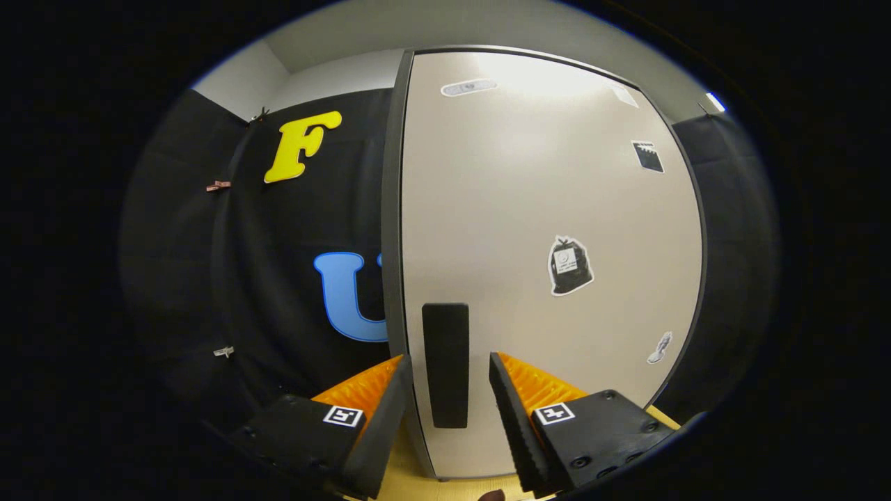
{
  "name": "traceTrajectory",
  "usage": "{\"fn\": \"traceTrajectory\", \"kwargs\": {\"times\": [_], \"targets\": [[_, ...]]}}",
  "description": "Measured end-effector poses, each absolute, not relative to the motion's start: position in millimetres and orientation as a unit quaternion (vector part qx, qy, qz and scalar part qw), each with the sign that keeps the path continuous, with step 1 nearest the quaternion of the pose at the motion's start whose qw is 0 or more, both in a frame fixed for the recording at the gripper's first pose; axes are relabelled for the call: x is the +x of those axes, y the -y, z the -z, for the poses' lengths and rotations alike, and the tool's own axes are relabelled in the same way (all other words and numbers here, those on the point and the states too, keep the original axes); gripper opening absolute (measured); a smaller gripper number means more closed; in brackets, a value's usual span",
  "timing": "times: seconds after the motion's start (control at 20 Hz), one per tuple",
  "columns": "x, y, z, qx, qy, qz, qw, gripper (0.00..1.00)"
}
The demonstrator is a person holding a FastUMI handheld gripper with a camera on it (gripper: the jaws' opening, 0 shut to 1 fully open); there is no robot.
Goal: Open the shoe cabinet door, grab the shoes and put them into the shoe cabinet, then close the shoe cabinet door.
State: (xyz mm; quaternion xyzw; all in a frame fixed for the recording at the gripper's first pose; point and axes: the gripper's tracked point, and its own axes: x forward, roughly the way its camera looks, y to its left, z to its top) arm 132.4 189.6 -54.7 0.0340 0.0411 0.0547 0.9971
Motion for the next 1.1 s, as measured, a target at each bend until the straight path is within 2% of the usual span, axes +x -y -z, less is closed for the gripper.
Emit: {"fn": "traceTrajectory", "kwargs": {"times": [0.05, 0.1, 0.2, 0.25, 0.3, 0.35, 0.45, 0.5, 0.55, 0.7, 0.85, 1.1], "targets": [[140, -189, 61, 0.03, -0.042, -0.047, 0.998, 0.72], [141, -189, 63, 0.03, -0.042, -0.045, 0.998, 0.62], [148, -192, 70, 0.036, -0.05, -0.042, 0.997, 0.49], [149, -190, 75, 0.035, -0.058, -0.032, 0.997, 0.46], [153, -186, 68, 0.041, -0.054, -0.031, 0.997, 0.48], [150, -189, 71, 0.038, -0.053, -0.03, 0.997, 0.38], [152, -188, 71, 0.025, -0.046, -0.029, 0.998, 0.37], [152, -188, 71, 0.024, -0.045, -0.025, 0.998, 0.32], [150, -188, 71, 0.022, -0.048, -0.024, 0.998, 0.32], [150, -188, 72, 0.037, -0.056, -0.035, 0.997, 0.15], [137, -186, 69, 0.037, -0.06, -0.046, 0.996, 0.15], [77, -167, 65, 0.044, -0.057, -0.069, 0.995, 0.15]]}}
